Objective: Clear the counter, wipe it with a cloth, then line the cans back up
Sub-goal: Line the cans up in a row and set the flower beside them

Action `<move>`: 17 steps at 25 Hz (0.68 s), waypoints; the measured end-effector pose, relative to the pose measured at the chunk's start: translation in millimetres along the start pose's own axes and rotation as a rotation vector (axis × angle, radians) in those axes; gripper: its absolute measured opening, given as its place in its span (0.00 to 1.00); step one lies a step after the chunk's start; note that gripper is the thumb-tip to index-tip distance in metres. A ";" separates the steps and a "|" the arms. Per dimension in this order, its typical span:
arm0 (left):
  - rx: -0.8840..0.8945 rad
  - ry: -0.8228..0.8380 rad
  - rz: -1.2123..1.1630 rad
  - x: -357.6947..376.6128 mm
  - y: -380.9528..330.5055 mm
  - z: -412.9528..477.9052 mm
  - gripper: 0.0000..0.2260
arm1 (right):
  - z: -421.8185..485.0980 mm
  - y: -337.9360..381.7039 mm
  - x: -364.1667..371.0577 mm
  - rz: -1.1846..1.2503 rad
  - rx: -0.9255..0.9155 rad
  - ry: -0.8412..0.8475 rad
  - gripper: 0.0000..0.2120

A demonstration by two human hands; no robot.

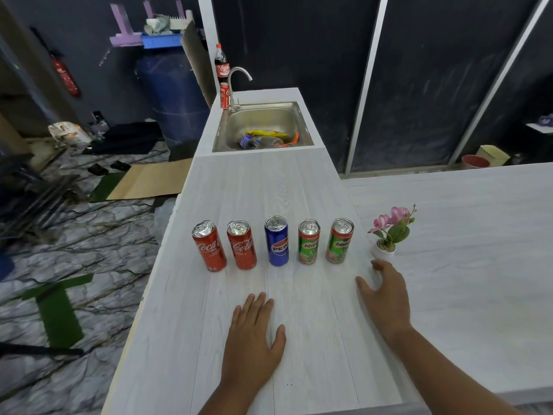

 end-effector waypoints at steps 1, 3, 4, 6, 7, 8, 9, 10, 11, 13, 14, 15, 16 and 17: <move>-0.002 0.003 0.005 0.5 0.4 0.4 0.34 | -0.6 -4.5 -7.2 0.004 0.008 -0.051 0.25; -0.004 0.007 0.007 1.0 0.2 1.4 0.34 | 6.7 -10.4 -18.7 0.000 0.038 -0.138 0.27; -0.004 0.007 0.006 1.4 0.1 1.6 0.34 | 13.8 -11.8 -22.9 -0.001 0.067 -0.161 0.30; -0.010 0.010 0.001 0.9 0.6 1.4 0.34 | 32.5 -10.2 -27.1 0.019 0.124 -0.157 0.36; -0.013 0.012 -0.002 0.8 0.4 1.4 0.34 | 43.3 -8.6 -28.2 0.026 0.149 -0.137 0.39; -0.014 0.013 -0.009 0.7 0.2 1.6 0.34 | 53.7 -7.3 -28.7 0.020 0.169 -0.114 0.41; -0.014 0.013 -0.018 0.7 -0.1 1.7 0.34 | 62.4 -6.6 -28.7 0.006 0.187 -0.097 0.41; -0.015 0.012 -0.027 0.7 -0.6 1.5 0.34 | 68.8 -7.0 -28.3 -0.006 0.199 -0.095 0.38; -0.016 0.011 -0.032 0.7 -1.0 1.1 0.34 | 72.8 -8.2 -28.0 -0.010 0.197 -0.104 0.33; -0.017 0.009 -0.029 0.7 -1.8 -0.1 0.34 | 73.8 -12.5 -27.8 0.007 0.151 -0.128 0.24; -0.017 0.008 -0.027 0.1 -1.9 -0.5 0.34 | 71.2 -14.5 -28.2 0.024 0.126 -0.135 0.21; -0.013 0.002 -0.027 -0.8 -2.1 -0.4 0.33 | 67.5 -15.4 -28.9 0.043 0.114 -0.138 0.19; -0.004 -0.006 -0.030 -1.5 -2.2 -0.5 0.33 | 61.9 -15.8 -30.3 0.066 0.115 -0.139 0.18; 0.004 -0.011 -0.037 -2.7 -2.4 -1.8 0.32 | 54.4 -15.3 -31.6 0.092 0.119 -0.138 0.17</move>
Point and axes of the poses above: each hand's wrist, its own z-axis towards the middle knuckle, its own x-axis out of the palm, y = z × x, the point moved 1 cm from there along z, towards the middle knuckle, and after that the axes turned 13 degrees about z, right-handed, at the moved point
